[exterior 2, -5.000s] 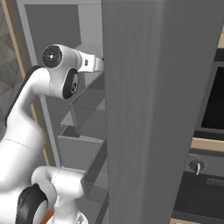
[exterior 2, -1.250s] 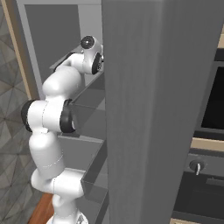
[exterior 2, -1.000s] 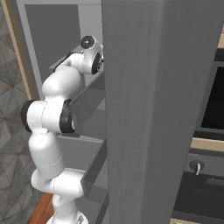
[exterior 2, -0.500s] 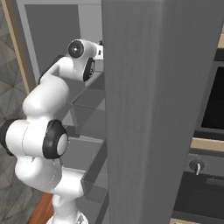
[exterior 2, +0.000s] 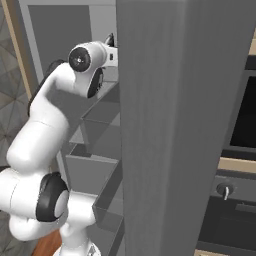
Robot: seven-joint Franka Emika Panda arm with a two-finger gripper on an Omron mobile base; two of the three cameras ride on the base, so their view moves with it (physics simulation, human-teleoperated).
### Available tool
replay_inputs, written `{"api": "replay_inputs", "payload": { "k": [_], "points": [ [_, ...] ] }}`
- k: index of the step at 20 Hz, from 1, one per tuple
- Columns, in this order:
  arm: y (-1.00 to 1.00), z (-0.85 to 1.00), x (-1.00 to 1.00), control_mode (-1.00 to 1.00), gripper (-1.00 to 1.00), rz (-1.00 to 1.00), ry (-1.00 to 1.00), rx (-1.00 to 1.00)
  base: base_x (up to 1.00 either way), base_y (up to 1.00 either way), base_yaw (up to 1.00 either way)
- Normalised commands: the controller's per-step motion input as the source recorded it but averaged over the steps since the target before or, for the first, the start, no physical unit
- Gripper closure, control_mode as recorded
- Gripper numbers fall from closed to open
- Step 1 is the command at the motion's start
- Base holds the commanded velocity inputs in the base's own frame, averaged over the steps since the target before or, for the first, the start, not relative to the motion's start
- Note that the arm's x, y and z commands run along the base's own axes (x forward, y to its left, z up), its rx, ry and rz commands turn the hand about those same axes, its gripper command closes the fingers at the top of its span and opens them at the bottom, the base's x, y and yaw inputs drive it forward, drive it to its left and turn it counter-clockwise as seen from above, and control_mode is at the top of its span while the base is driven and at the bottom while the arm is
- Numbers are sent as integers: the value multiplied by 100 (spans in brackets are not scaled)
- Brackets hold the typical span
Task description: Take the fish out of the fridge, briefly rinse it in the sink, and place it on the tray next to the sink.
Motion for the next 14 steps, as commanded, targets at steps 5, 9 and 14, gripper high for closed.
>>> {"api": "replay_inputs", "payload": {
  "k": [5,9,14],
  "points": [
    [-10,-53,-100,-100,100,0,16,-14,0,0,0],
    [0,-98,-100,-100,100,3,16,-18,0,0,0],
    [0,-88,-100,-100,100,3,12,-13,0,0,0]
  ]
}}
